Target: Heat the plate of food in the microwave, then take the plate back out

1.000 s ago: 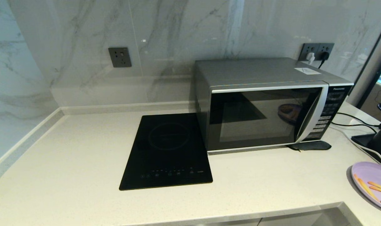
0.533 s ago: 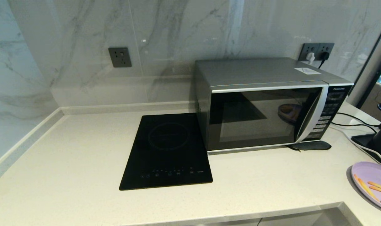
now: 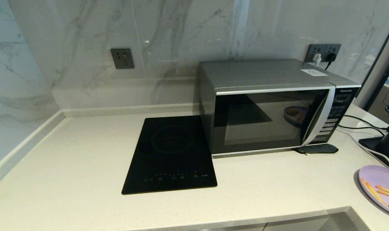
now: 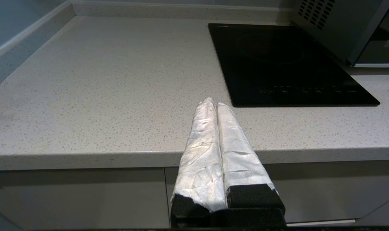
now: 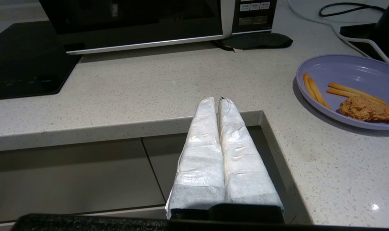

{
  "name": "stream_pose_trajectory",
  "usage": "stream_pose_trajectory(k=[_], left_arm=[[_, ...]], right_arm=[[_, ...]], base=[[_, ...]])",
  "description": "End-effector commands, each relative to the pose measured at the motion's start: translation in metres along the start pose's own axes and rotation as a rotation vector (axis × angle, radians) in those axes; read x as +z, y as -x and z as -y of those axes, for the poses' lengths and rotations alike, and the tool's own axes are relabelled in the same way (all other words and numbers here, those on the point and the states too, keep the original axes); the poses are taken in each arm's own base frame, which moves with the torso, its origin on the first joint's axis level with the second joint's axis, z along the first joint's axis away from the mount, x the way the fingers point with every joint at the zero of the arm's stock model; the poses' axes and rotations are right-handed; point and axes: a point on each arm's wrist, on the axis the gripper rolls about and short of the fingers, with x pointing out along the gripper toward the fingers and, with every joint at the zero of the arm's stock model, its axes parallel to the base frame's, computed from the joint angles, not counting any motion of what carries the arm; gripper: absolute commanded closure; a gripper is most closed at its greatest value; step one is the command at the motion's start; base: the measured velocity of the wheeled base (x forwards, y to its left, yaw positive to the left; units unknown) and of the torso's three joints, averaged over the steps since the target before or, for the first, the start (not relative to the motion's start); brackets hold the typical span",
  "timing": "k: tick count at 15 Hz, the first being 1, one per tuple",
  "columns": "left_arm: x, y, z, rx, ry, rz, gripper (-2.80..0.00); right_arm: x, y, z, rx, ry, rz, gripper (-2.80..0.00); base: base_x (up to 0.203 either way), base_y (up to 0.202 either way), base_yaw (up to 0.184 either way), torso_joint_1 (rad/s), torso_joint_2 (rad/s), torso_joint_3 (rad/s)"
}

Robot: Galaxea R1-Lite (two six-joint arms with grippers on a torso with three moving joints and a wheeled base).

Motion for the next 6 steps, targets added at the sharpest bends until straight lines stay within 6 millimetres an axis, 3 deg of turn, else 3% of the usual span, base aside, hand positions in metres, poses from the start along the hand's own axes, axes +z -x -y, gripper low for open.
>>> stream_pose_trajectory(k=[1, 6], left_arm=[[0.0001, -0.0001, 0.0000, 0.001, 0.001, -0.001, 0.00], [0.0001, -0.0001, 0.0000, 0.001, 0.001, -0.001, 0.00]], right_arm=[[-0.0003, -0.0002, 0.0001, -0.001, -0.013, -0.002, 0.00], [-0.0001, -0.0002, 0.0001, -0.001, -0.020, 0.000, 0.00]], base=[[0.000, 0.000, 0.000, 0.000, 0.00, 0.000], [0.000, 0.000, 0.000, 0.000, 0.00, 0.000]])
